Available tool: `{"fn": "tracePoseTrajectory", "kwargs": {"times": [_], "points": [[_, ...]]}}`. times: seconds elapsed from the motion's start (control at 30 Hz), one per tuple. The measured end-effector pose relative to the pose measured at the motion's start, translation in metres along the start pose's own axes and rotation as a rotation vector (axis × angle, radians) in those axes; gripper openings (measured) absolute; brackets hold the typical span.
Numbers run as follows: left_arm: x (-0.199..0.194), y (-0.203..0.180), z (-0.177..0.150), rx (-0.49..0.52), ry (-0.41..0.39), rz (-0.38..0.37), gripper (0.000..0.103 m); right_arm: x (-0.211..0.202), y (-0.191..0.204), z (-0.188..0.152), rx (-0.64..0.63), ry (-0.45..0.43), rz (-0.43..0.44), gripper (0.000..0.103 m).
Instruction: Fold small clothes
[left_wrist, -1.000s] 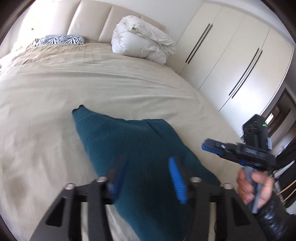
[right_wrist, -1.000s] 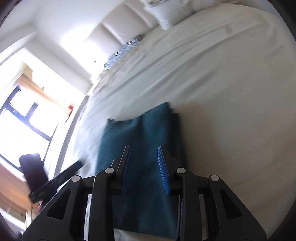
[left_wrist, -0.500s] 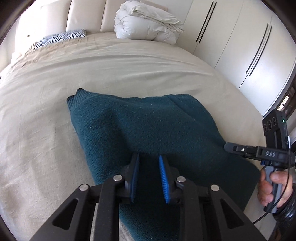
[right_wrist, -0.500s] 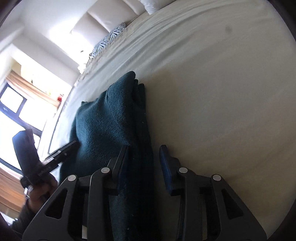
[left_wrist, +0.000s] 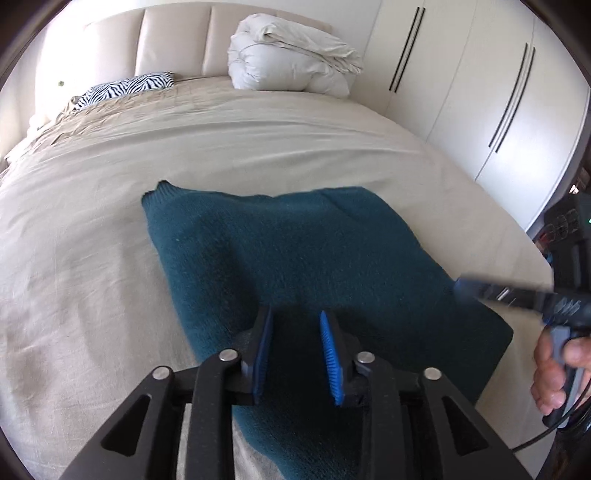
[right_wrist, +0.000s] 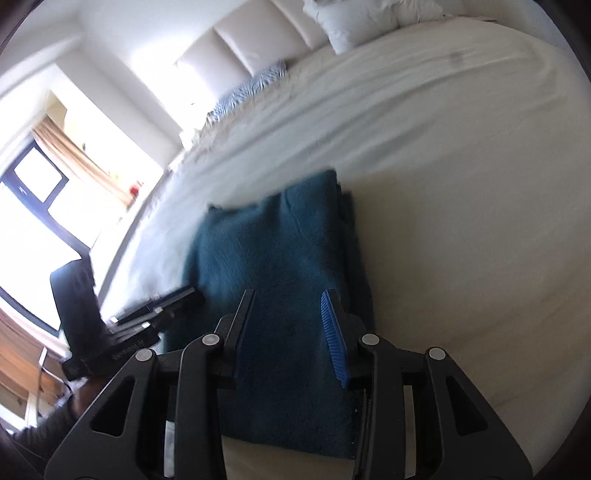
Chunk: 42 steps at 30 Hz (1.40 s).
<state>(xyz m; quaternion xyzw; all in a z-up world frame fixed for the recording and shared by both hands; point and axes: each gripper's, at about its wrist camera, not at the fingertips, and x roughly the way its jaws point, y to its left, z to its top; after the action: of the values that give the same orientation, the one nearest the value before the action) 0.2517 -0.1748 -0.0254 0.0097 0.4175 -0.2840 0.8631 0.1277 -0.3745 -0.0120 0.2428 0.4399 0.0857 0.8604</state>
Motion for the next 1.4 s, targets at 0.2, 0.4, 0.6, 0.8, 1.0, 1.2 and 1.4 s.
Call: {"fn": "tracePoseTrajectory", "kwargs": {"times": [0.2, 0.4, 0.6, 0.8, 1.0, 1.2, 1.4], "points": [[-0.028, 0.012, 0.004, -0.076, -0.081, -0.042, 0.045, -0.009, -0.007, 0.004, 0.044, -0.011, 0.043, 0.039], [-0.042, 0.036, -0.003, -0.207, -0.110, -0.070, 0.085, -0.027, -0.020, 0.024, 0.094, -0.059, 0.060, 0.067], [-0.006, 0.058, -0.018, -0.409, 0.057, -0.220, 0.076, 0.014, -0.042, 0.037, 0.152, 0.119, 0.086, 0.067], [0.012, 0.060, -0.023, -0.446, 0.130, -0.268, 0.076, 0.033, -0.060, 0.044, 0.236, 0.142, 0.162, 0.068], [0.018, 0.067, -0.022, -0.491, 0.178, -0.284, 0.063, 0.053, -0.043, 0.051, 0.172, 0.223, 0.183, 0.067], [0.015, 0.059, -0.016, -0.448, 0.204, -0.242, 0.052, 0.058, -0.028, 0.051, 0.118, 0.256, 0.083, 0.040], [0.008, 0.048, -0.009, -0.402, 0.208, -0.197, 0.046, 0.048, 0.008, 0.045, -0.027, 0.215, -0.082, 0.025]]}}
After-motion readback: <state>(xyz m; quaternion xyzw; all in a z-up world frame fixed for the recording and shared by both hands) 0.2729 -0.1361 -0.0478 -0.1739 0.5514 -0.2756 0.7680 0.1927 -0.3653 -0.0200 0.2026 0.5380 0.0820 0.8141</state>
